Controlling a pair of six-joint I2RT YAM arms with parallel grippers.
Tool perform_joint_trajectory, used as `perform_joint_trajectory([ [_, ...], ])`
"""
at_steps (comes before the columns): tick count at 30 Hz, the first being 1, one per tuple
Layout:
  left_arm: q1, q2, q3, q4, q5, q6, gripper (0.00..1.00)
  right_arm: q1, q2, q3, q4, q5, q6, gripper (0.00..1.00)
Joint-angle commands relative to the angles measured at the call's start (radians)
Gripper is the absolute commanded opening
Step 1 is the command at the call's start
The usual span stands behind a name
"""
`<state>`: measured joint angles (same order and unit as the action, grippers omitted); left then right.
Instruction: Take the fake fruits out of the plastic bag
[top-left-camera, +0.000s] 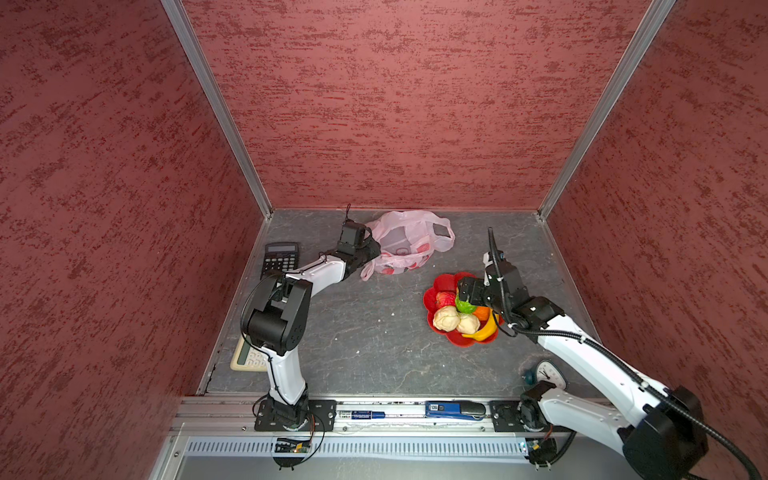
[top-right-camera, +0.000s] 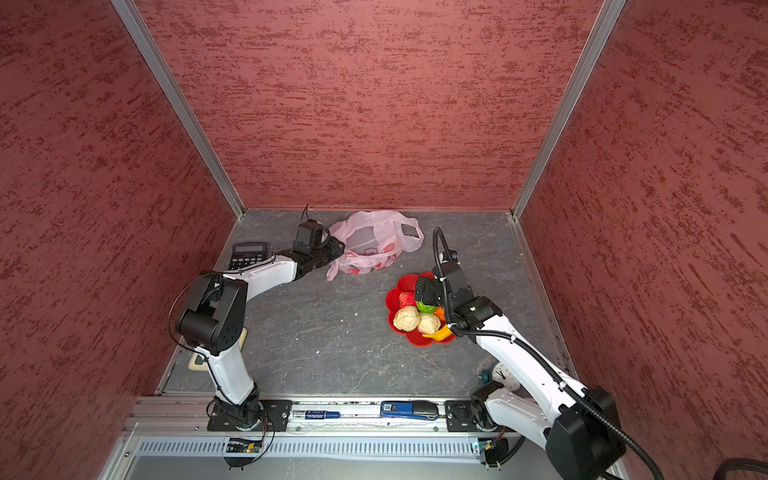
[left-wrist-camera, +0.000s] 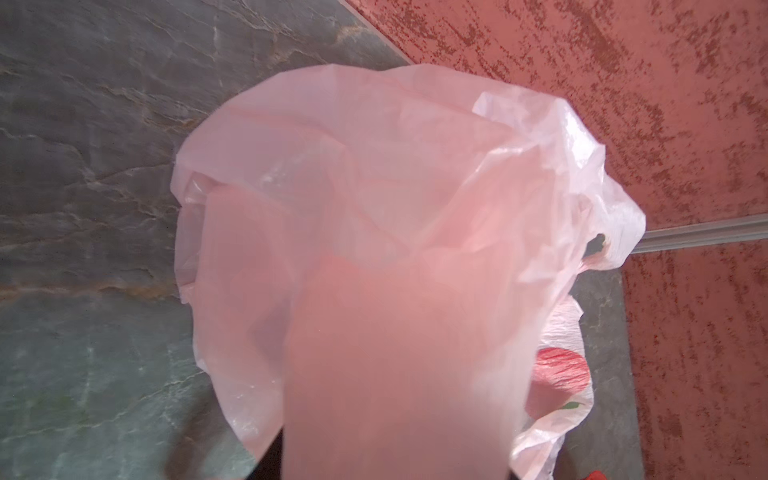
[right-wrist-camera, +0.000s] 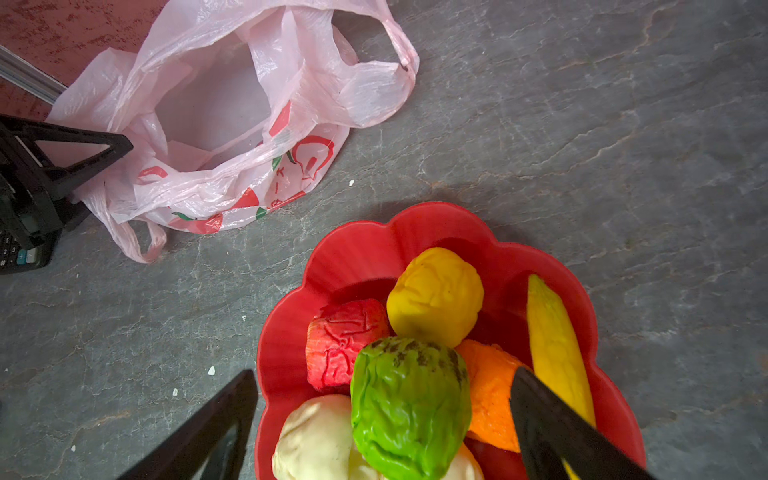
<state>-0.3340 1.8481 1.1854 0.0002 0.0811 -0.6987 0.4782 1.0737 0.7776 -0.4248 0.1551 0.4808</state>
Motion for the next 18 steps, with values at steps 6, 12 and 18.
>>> perform_joint_trajectory([
  [6, 0.013, -0.053, 0.015, -0.056, 0.009, 0.040, 0.58, -0.018, 0.023, -0.008, 0.082, -0.016, -0.014, 0.96],
  [12, 0.016, -0.127, -0.023, -0.094, -0.017, 0.053, 0.70, -0.026, 0.041, -0.006, 0.118, -0.026, -0.028, 0.96],
  [18, 0.021, -0.219, -0.097, -0.106, -0.041, 0.053, 0.75, -0.049, 0.054, -0.008, 0.172, -0.033, -0.043, 0.98],
])
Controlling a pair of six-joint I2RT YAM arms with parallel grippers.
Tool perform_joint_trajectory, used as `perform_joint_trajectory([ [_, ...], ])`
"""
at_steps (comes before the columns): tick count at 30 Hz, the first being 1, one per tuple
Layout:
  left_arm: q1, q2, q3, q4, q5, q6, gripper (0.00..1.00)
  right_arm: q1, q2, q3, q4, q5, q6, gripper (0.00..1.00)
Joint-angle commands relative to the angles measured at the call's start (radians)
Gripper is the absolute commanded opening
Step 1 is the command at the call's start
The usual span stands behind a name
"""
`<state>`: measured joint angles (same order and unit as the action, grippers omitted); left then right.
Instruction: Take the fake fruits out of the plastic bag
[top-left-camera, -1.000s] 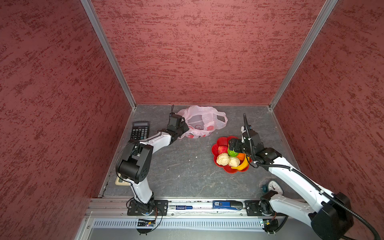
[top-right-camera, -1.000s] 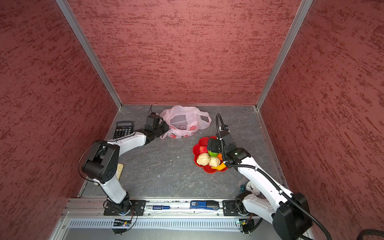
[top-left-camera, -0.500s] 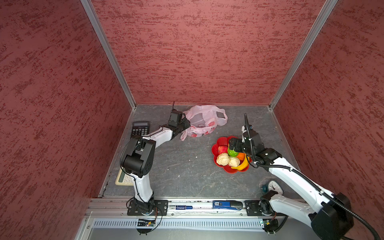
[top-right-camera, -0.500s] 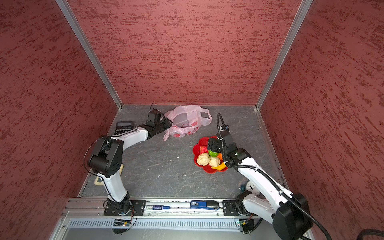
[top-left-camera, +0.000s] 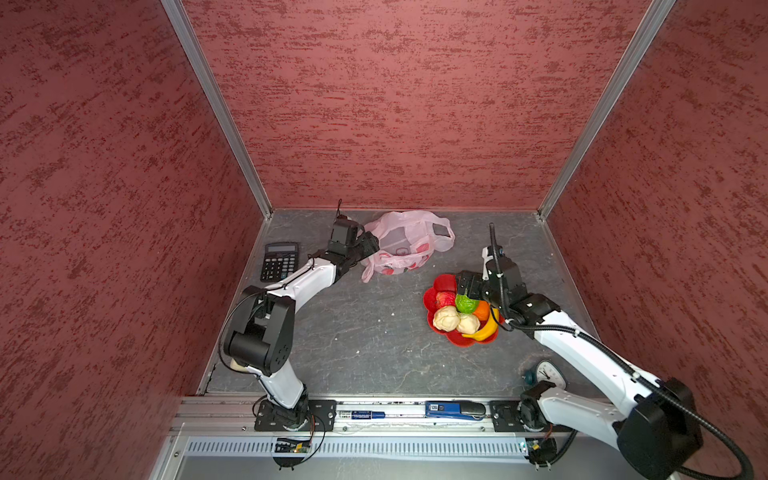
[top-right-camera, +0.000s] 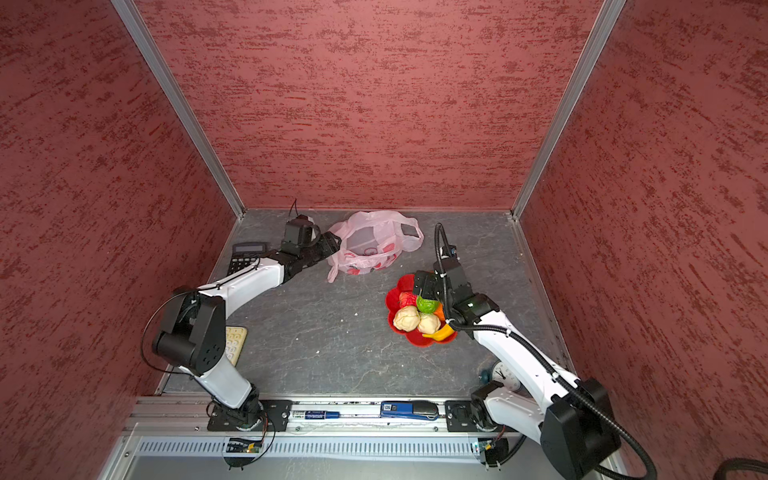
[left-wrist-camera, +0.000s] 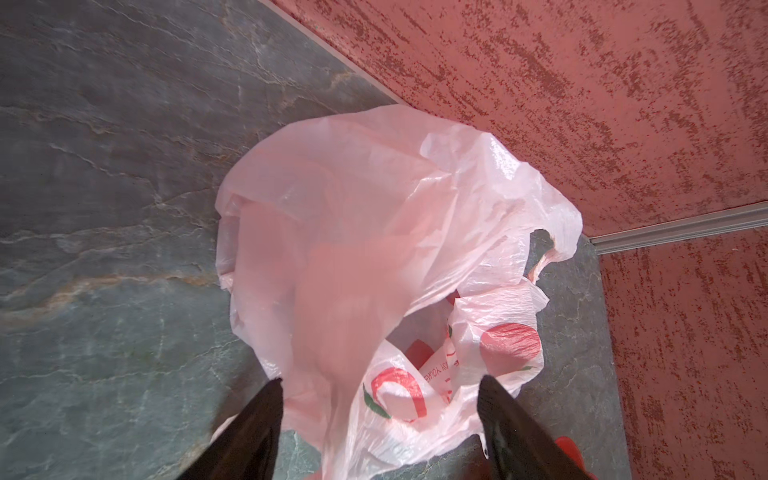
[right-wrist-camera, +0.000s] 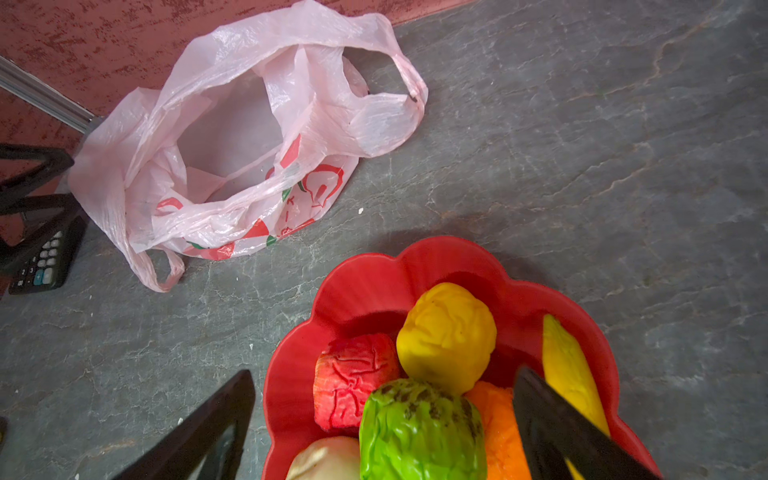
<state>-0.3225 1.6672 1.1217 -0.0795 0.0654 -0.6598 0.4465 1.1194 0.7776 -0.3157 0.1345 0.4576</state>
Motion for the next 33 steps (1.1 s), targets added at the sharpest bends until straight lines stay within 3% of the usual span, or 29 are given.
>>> perform_joint_trajectory([
  [1, 0.010, -0.058, -0.049, -0.030, -0.034, 0.012, 0.77, -0.023, 0.012, -0.009, 0.072, -0.012, -0.023, 0.98],
  [8, 0.029, -0.238, -0.177, -0.071, -0.083, 0.009, 1.00, -0.094, 0.039, -0.018, 0.133, -0.050, -0.024, 0.99],
  [19, 0.087, -0.517, -0.367, -0.145, -0.239, 0.005, 0.99, -0.279, 0.035, -0.098, 0.299, -0.044, 0.012, 0.99],
  [25, 0.136, -0.544, -0.415, -0.167, -0.301, 0.037, 0.99, -0.410, 0.092, -0.120, 0.404, -0.050, -0.030, 0.99],
  [33, 0.189, -0.522, -0.454, -0.073, -0.359, 0.156, 1.00, -0.470, 0.141, -0.126, 0.524, 0.059, -0.150, 0.99],
])
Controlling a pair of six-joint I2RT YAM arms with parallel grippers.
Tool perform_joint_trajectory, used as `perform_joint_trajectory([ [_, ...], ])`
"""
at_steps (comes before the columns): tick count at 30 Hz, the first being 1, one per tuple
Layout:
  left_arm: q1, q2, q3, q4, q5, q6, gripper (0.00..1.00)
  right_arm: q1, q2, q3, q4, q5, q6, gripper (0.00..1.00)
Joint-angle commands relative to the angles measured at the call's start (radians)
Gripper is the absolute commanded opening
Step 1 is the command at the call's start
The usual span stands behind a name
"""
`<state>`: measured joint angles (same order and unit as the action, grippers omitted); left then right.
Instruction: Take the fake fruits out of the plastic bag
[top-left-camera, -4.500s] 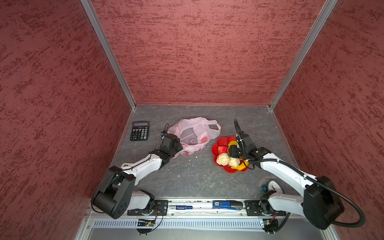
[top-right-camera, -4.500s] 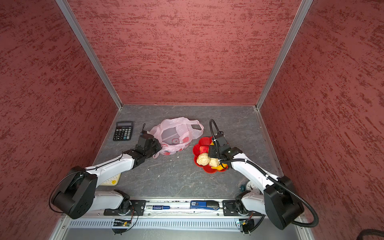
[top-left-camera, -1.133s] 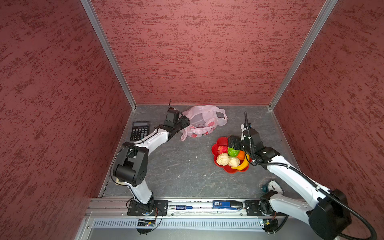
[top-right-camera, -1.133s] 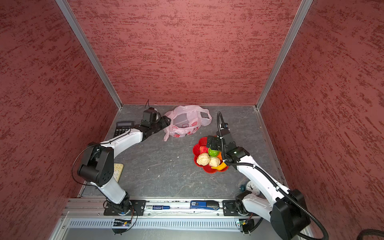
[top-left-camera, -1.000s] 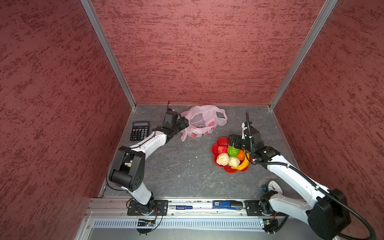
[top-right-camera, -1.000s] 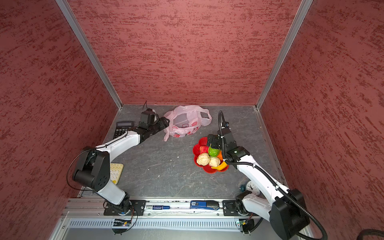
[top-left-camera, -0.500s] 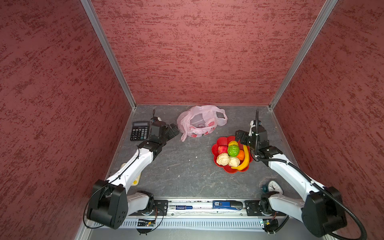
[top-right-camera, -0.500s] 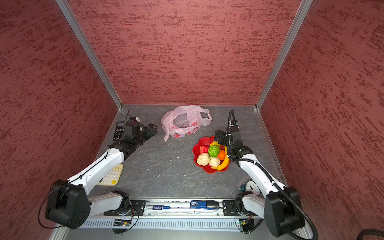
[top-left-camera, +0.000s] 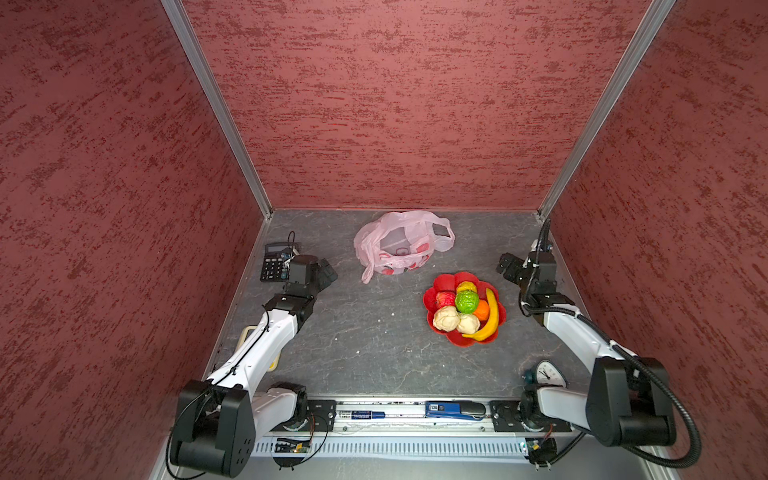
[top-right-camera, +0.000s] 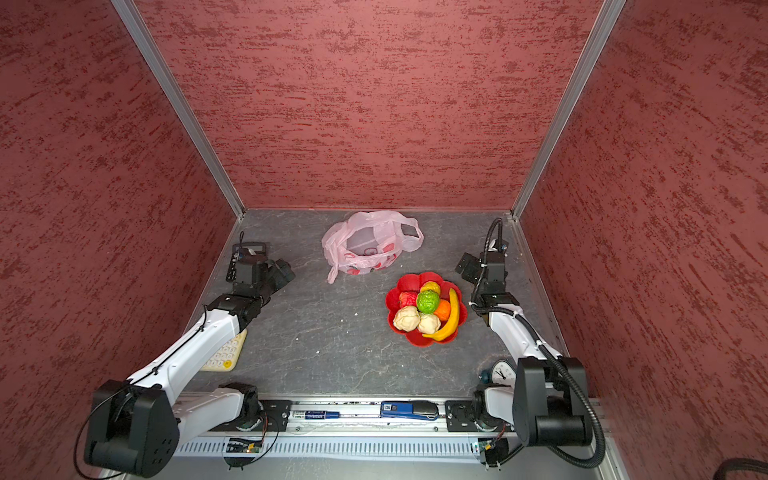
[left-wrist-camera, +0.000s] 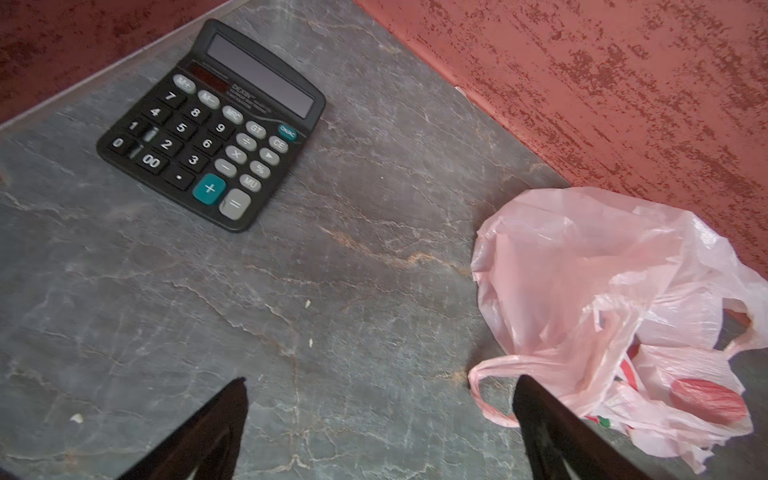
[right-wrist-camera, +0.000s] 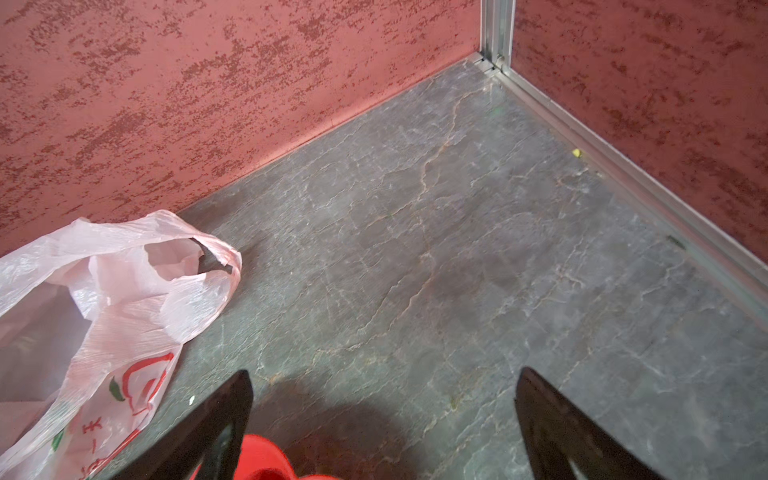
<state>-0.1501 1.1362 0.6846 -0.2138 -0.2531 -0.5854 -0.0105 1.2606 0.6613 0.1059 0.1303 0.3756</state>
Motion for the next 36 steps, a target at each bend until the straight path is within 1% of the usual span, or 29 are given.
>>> perform_joint_trajectory([
  [1, 0.018, 0.012, -0.025, 0.085, -0.049, 0.105, 1.00, -0.014, 0.002, -0.012, 0.115, 0.087, -0.082, 0.99],
  [3, 0.021, 0.013, -0.043, 0.141, -0.073, 0.149, 1.00, -0.017, 0.004, -0.022, 0.143, 0.144, -0.112, 0.99],
  [6, 0.029, 0.010, -0.072, 0.237, -0.075, 0.213, 1.00, -0.017, 0.010, -0.055, 0.211, 0.205, -0.144, 0.99],
  [9, 0.033, 0.009, -0.120, 0.365, -0.101, 0.288, 1.00, -0.019, 0.034, -0.104, 0.313, 0.227, -0.189, 0.99],
  [15, 0.083, 0.044, -0.181, 0.508, -0.105, 0.369, 1.00, -0.020, 0.104, -0.120, 0.369, 0.238, -0.208, 0.99],
  [19, 0.139, 0.087, -0.210, 0.615, -0.031, 0.427, 0.99, -0.019, 0.137, -0.120, 0.416, 0.221, -0.224, 0.99],
  [23, 0.189, 0.141, -0.229, 0.682, 0.027, 0.424, 1.00, -0.019, 0.159, -0.131, 0.457, 0.192, -0.225, 0.99],
  [25, 0.208, 0.178, -0.238, 0.751, 0.056, 0.431, 0.99, -0.019, 0.169, -0.146, 0.495, 0.186, -0.225, 0.99],
  [28, 0.226, 0.239, -0.250, 0.826, 0.090, 0.447, 1.00, -0.020, 0.183, -0.167, 0.548, 0.173, -0.241, 0.99],
  [30, 0.234, 0.242, -0.252, 0.837, 0.123, 0.447, 0.99, -0.020, 0.187, -0.186, 0.586, 0.161, -0.254, 0.99],
  [33, 0.235, 0.279, -0.295, 0.967, 0.140, 0.461, 0.99, -0.020, 0.185, -0.215, 0.646, 0.159, -0.262, 0.99],
  [36, 0.235, 0.279, -0.291, 0.961, 0.170, 0.474, 0.99, -0.020, 0.186, -0.237, 0.705, 0.176, -0.272, 0.99],
])
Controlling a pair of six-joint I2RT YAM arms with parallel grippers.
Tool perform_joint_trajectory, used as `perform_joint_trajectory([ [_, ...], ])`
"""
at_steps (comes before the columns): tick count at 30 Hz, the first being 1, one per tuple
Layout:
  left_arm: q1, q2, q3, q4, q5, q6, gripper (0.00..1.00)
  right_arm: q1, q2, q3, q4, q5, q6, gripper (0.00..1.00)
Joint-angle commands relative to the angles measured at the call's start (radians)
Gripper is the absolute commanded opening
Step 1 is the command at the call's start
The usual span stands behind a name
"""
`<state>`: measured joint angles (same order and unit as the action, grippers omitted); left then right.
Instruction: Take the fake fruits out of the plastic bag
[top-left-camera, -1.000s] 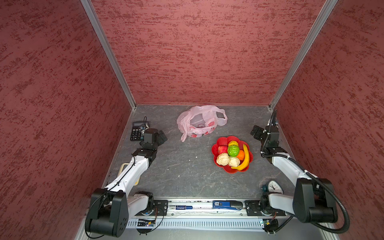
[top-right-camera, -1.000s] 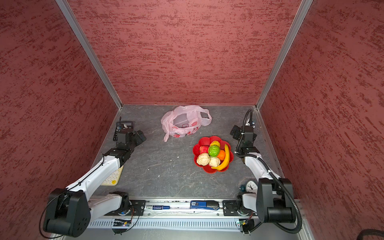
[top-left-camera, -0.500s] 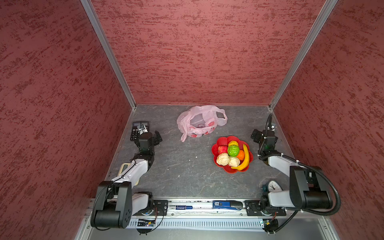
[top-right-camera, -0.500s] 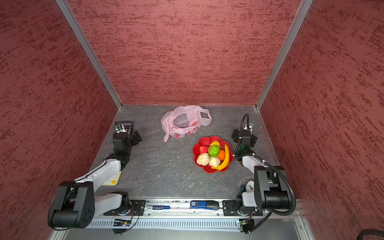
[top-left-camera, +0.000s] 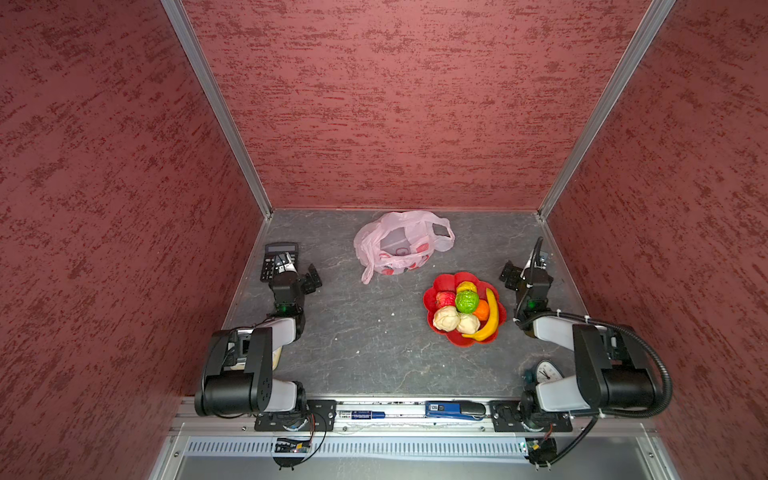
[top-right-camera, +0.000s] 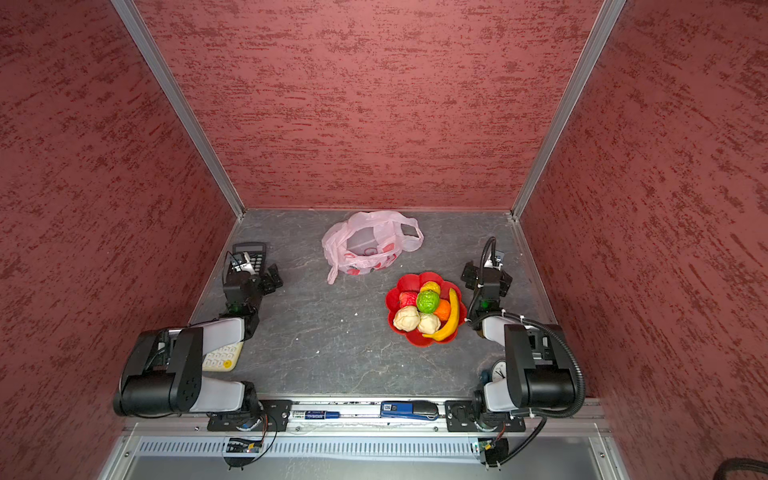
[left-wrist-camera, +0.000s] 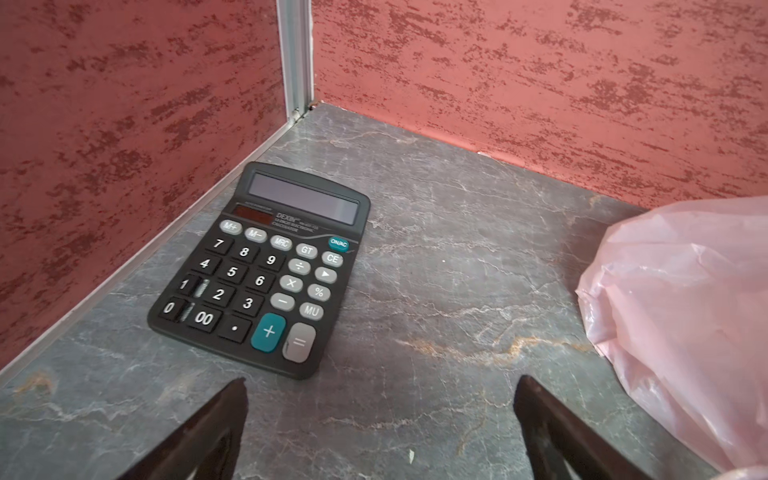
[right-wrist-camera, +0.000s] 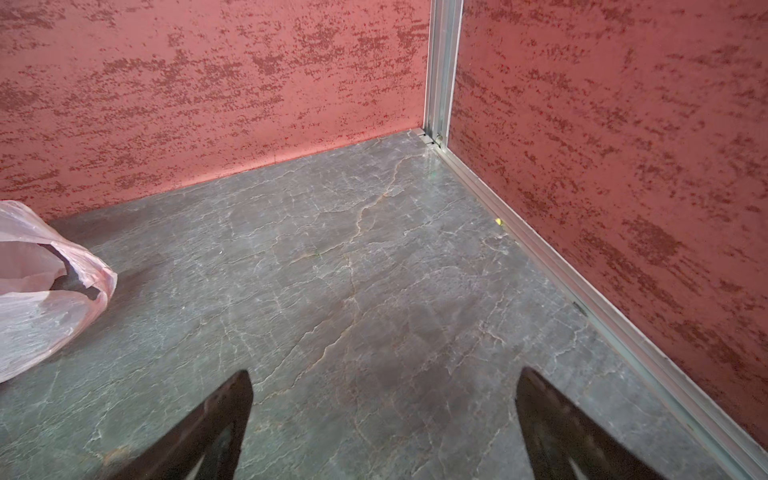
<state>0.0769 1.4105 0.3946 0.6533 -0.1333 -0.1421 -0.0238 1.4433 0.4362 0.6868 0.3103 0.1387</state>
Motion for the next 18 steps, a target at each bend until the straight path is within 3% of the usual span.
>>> perform_joint_trajectory([
  [1, 0.008, 0.013, -0.006, 0.113, 0.059, 0.034, 1.00, -0.006, 0.005, -0.016, 0.134, -0.001, -0.037, 0.99],
  [15, 0.005, 0.053, -0.007, 0.157, 0.209, 0.097, 1.00, -0.006, 0.048, -0.082, 0.290, -0.040, -0.057, 0.99],
  [18, -0.001, 0.078, -0.046, 0.257, 0.178, 0.091, 1.00, -0.006, 0.043, -0.100, 0.317, -0.046, -0.059, 0.99],
])
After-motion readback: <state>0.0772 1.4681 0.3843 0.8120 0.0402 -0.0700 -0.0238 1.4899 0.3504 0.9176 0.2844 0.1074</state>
